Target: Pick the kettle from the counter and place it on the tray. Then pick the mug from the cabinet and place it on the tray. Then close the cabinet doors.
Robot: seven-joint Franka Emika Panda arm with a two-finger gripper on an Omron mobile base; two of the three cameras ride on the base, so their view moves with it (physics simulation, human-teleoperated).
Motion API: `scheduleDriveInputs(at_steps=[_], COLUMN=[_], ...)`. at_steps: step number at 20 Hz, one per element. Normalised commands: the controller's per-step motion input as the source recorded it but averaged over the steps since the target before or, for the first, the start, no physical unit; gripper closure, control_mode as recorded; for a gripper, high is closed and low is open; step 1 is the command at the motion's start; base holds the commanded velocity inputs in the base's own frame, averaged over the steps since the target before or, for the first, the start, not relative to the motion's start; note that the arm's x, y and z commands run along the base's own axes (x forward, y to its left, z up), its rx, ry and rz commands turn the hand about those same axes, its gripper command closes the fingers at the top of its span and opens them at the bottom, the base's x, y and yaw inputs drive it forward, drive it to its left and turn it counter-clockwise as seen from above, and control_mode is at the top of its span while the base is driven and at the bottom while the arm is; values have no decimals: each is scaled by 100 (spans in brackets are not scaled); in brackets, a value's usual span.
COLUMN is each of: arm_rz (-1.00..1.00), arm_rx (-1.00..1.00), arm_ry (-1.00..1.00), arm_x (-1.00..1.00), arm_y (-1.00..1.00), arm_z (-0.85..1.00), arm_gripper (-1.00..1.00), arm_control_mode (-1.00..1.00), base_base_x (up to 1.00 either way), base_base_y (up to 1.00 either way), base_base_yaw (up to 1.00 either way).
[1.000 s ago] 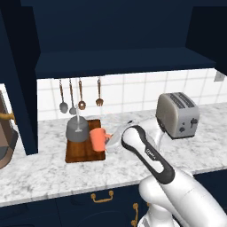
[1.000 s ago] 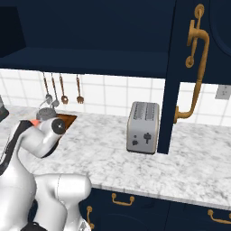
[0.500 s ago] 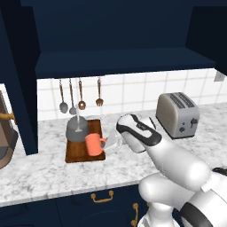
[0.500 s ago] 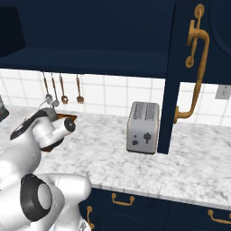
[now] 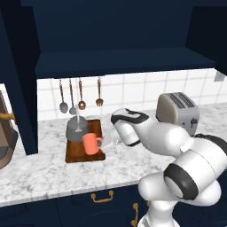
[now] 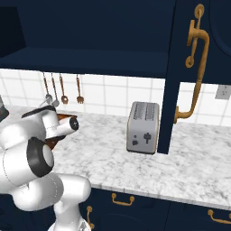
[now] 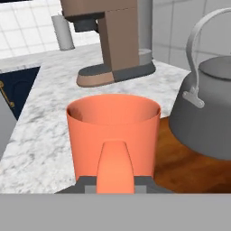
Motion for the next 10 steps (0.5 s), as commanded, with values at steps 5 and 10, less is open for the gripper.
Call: scheduleDriveInputs(at_steps=[5,10], arm_rz=[0,0], arm_rx=[0,0], arm_ry=[-4,0], arm_x=[25,8], arm_y=[18,12], arm_z=[-22,-27], arm_gripper=[100,100], arm_control_mode=[-100,-100], base_base_x=[0,0], base_base_y=[0,0], base_base_yaw=[0,0])
